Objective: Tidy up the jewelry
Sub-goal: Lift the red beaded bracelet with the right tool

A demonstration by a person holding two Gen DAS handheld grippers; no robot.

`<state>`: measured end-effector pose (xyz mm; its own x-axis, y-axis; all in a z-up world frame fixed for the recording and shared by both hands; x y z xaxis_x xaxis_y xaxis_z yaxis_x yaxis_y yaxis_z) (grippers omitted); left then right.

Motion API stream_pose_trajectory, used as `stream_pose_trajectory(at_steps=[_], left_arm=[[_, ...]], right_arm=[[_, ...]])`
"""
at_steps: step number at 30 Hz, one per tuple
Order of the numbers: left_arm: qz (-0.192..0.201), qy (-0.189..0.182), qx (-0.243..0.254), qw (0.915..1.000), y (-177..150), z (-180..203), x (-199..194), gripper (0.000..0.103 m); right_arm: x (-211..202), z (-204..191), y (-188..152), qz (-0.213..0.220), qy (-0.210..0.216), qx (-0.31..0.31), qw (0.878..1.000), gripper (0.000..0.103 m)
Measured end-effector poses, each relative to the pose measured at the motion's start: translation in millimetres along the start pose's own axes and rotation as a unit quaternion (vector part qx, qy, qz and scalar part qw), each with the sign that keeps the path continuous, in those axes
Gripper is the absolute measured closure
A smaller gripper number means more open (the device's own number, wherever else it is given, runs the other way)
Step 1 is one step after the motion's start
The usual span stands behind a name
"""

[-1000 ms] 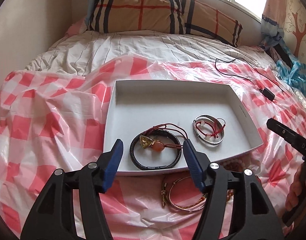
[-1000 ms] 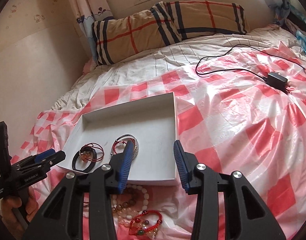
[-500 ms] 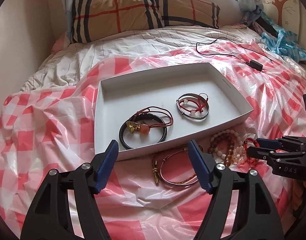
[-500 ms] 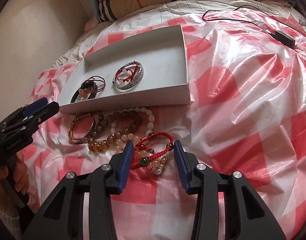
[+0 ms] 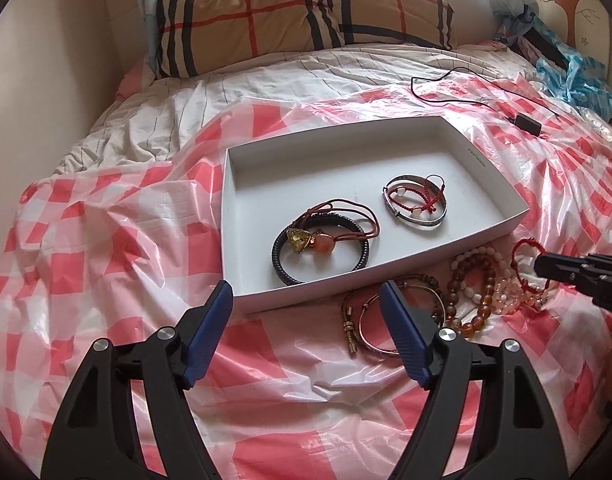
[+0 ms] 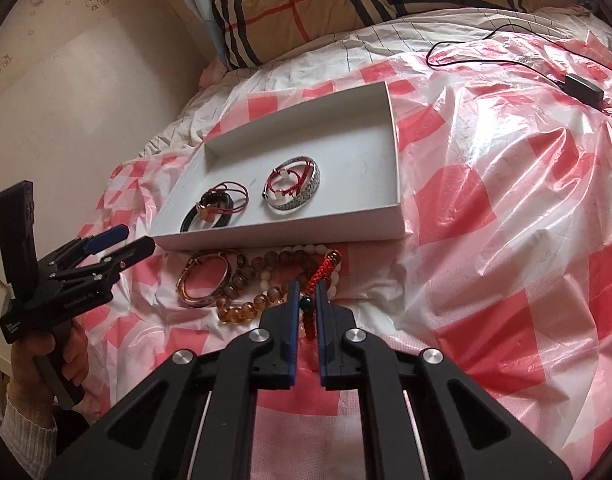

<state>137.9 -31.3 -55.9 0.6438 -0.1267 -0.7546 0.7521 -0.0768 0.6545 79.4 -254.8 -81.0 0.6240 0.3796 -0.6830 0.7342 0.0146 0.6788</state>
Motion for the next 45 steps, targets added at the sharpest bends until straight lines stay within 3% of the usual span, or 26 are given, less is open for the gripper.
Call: stream_pose_trajectory(at_steps=[6,11,15,22,25,28,30,31,35,38,40,45], left_arm=[[-0.027,0.01,0.01,0.9995,-8.3,-12.1,7.5,0.031],[-0.042,-0.002,0.035,0.9985,-19.4,1.4,11.5,0.03],[-0.037,0.007,0.063,0.9973,-24.0,19.5,17.4,0.03],[-0.042,0.023,0.062,0.9969,-22.2,27.9,34.7,0.03],[-0.06,-0.027,0.092,0.9935,-32.9,39.5,32.6,0.036],[-0.083,-0.109,0.15,0.9791,-50.6,58.0,15.8,0.041],[-0.104,-0.152,0.153,0.971,-57.5,60.5,8.0,0.041],[-0.106,-0.156,0.145,0.9713,-56.7,57.4,6.5,0.041],[-0.092,-0.127,0.065,0.9856,-33.2,28.2,14.6,0.041],[-0.074,-0.051,0.016,0.9958,-19.2,2.9,30.6,0.041],[-0.068,0.008,0.005,0.9976,-15.4,-9.7,41.7,0.041],[-0.069,0.048,0.027,0.9961,-16.9,-9.4,53.6,0.041]], right_arm=[[-14.3,5.2,8.1,0.037,0.016,0.015,0.999,0.095],[-25.6,3.4,14.7,0.072,0.031,0.018,0.997,0.095],[-26.7,4.1,15.3,0.072,0.034,0.018,0.997,0.095],[-25.9,3.4,16.0,0.073,0.033,0.017,0.997,0.095],[-25.9,3.2,16.3,0.074,0.035,0.018,0.996,0.095],[-27.1,4.9,16.1,0.078,0.038,0.022,0.996,0.095],[-27.6,6.2,15.6,0.079,0.04,0.025,0.996,0.095],[-27.6,6.7,15.5,0.079,0.04,0.027,0.996,0.095],[-28.1,8.9,14.7,0.081,0.042,0.033,0.995,0.095],[-27.3,10.0,14.4,0.079,0.042,0.035,0.995,0.095],[-27.3,10.0,14.5,0.079,0.042,0.035,0.995,0.095],[-27.3,9.5,14.5,0.079,0.044,0.035,0.995,0.095]])
Point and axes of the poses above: each gripper's, at about its wrist camera, not at the fingertips, and x roughly the way its jaws point, z to its right, y to its top, the point moved 5 cm from there along x, roughly the way its jaws point, and after that the axes turned 14 degrees about -x, right-handed, at the moved point
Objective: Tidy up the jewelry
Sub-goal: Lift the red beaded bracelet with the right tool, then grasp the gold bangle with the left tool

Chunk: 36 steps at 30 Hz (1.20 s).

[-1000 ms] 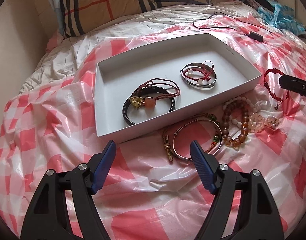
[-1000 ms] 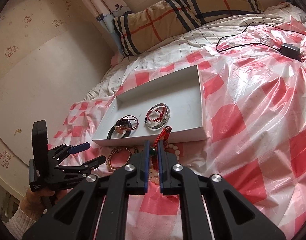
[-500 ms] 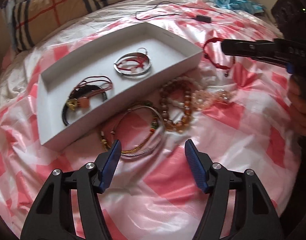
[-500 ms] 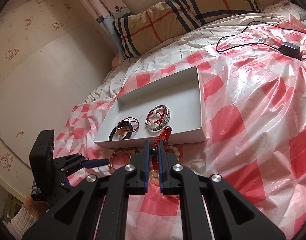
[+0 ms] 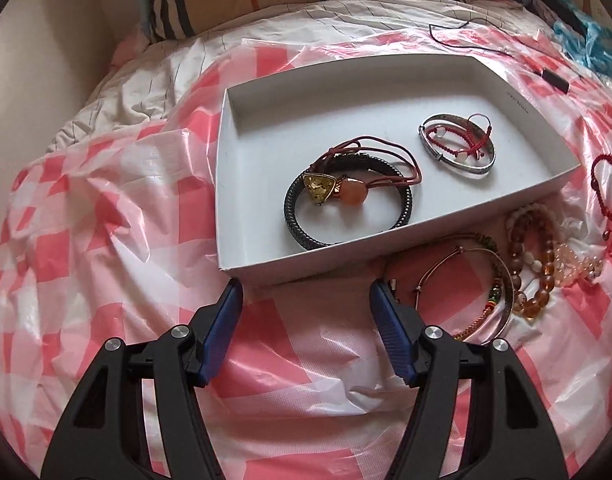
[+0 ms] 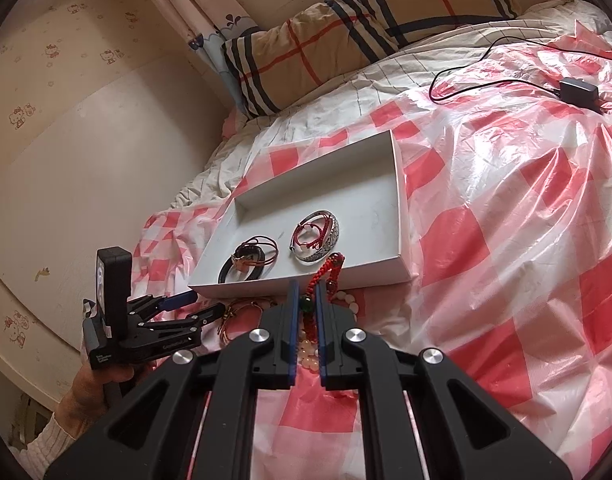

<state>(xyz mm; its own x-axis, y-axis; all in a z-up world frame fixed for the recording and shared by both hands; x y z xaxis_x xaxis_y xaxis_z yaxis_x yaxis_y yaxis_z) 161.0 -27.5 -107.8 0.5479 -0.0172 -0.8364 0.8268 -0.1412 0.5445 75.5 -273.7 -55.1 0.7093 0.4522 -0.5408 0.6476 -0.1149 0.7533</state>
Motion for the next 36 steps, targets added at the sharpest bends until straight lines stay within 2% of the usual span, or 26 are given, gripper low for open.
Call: stream_pose_trajectory(at_steps=[4,11,16,23,26,31,36], left_arm=[[0.011,0.006,0.033,0.9994,-2.2,13.9,-2.6,0.041],[0.009,-0.016,0.022,0.9996,0.7,14.2,-5.9,0.041],[0.009,-0.011,0.03,0.9994,-4.0,22.0,-7.0,0.041],[0.013,-0.036,0.025,0.9989,-3.0,28.5,-13.0,0.041],[0.014,-0.062,0.021,0.9977,-2.4,32.3,-19.5,0.041],[0.006,-0.086,0.018,0.9961,-3.3,37.9,-20.7,0.04],[-0.011,-0.042,0.046,0.998,-16.4,49.9,-3.4,0.04]], right_arm=[[-0.8,0.1,0.0,0.001,0.001,0.003,1.0,0.095],[-0.9,0.8,0.3,0.001,0.004,0.006,1.0,0.095],[-0.9,0.5,0.3,0.001,0.004,0.006,1.0,0.095],[-0.9,0.4,0.3,0.001,0.004,0.007,1.0,0.095],[-0.8,0.2,0.3,0.002,0.004,0.007,1.0,0.095],[-0.9,0.7,0.4,0.001,0.004,0.007,1.0,0.095],[-0.9,0.7,0.5,0.001,0.005,0.007,1.0,0.095]])
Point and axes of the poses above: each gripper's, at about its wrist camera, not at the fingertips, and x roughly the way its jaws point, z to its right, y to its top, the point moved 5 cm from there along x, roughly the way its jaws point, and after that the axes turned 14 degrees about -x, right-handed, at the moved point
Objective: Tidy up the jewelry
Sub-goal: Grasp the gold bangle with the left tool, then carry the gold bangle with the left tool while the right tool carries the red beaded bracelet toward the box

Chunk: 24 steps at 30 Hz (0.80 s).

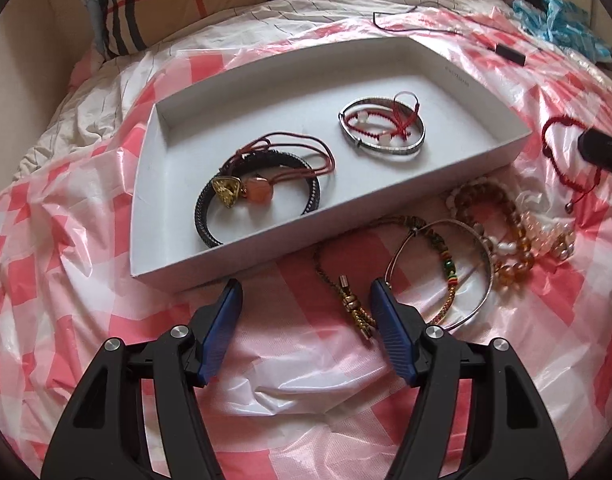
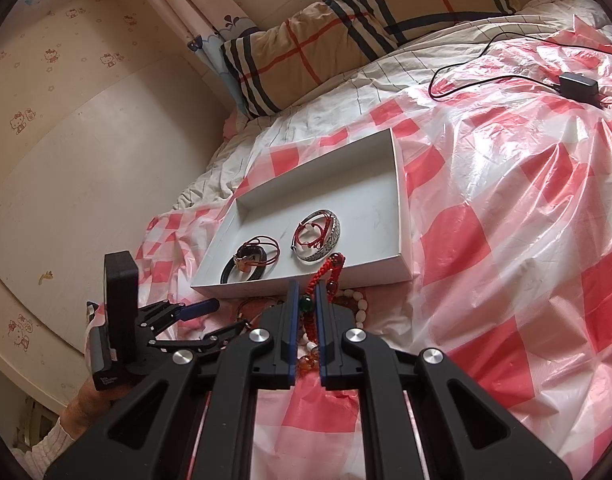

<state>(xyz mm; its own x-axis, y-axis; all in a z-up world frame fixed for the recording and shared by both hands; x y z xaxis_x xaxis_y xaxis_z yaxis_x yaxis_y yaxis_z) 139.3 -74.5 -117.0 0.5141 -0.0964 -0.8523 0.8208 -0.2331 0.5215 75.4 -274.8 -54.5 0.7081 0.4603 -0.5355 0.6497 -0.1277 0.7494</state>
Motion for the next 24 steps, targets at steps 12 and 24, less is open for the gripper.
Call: stream_pose_trajectory(at_steps=[12,24], left_arm=[[-0.02,-0.05,-0.027,0.9982,-5.7,-2.2,-10.9,0.096],[0.053,-0.168,-0.08,0.9812,12.7,-27.5,-68.1,0.098]], right_arm=[[3.4,-6.0,-2.2,-0.005,0.004,-0.008,1.0,0.095],[2.6,-10.6,-1.3,0.001,0.011,-0.011,1.0,0.095]])
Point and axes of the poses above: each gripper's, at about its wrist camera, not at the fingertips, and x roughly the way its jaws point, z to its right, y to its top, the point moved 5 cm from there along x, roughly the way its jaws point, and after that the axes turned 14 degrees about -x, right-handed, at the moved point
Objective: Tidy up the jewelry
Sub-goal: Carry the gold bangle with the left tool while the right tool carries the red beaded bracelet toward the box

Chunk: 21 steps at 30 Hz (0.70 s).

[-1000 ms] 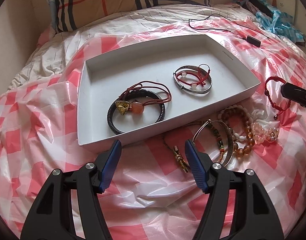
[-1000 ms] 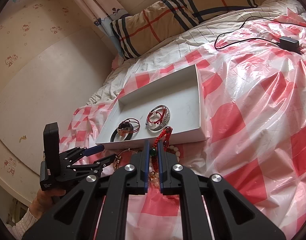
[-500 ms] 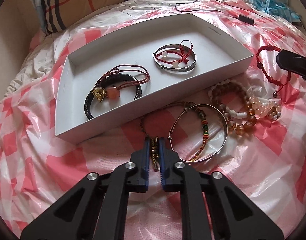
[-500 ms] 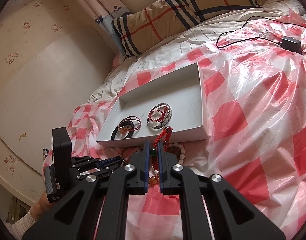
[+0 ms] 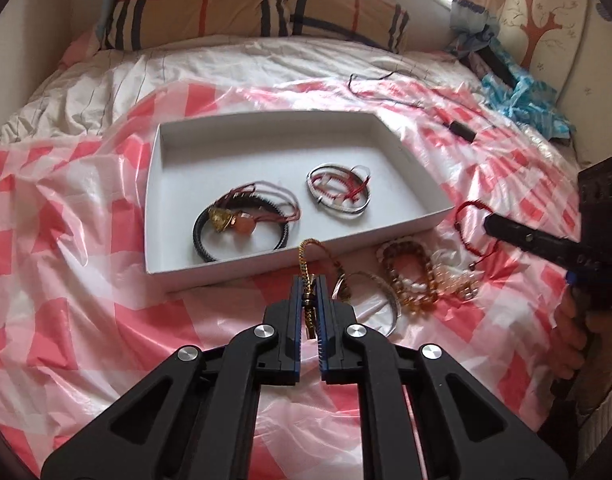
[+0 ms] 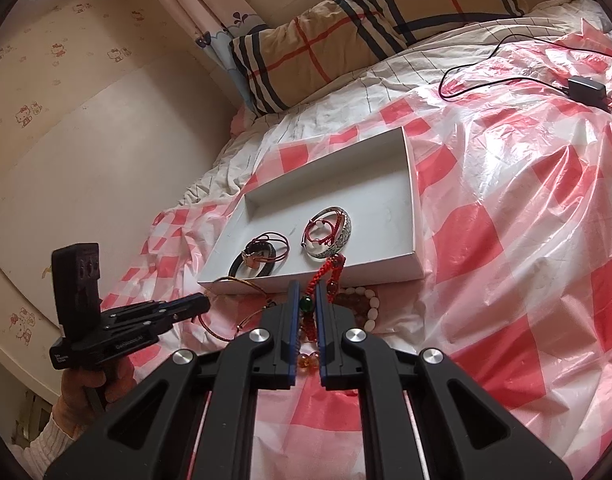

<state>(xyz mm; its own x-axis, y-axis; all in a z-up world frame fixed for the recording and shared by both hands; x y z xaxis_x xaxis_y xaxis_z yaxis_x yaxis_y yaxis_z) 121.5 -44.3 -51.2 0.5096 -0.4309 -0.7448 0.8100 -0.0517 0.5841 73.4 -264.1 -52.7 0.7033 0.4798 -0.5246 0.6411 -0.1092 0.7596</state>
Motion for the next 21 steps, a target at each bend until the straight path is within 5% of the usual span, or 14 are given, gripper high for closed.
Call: stream_pose_trajectory(at_steps=[4,12,21], left_arm=[[0.043,-0.025,0.011,0.9987,7.0,15.3,-21.2,0.098],[0.084,-0.017,0.006,0.9963,13.4,20.0,-39.9,0.098],[0.106,0.034,0.02,0.9936,14.5,16.0,-39.4,0.098]], right_arm=[[-3.3,-5.7,2.8,0.012,0.012,-0.008,1.0,0.095],[-9.9,-20.6,9.9,0.036,0.043,-0.027,0.998,0.095],[-21.0,-27.7,17.3,0.066,0.054,-0.036,0.996,0.095]])
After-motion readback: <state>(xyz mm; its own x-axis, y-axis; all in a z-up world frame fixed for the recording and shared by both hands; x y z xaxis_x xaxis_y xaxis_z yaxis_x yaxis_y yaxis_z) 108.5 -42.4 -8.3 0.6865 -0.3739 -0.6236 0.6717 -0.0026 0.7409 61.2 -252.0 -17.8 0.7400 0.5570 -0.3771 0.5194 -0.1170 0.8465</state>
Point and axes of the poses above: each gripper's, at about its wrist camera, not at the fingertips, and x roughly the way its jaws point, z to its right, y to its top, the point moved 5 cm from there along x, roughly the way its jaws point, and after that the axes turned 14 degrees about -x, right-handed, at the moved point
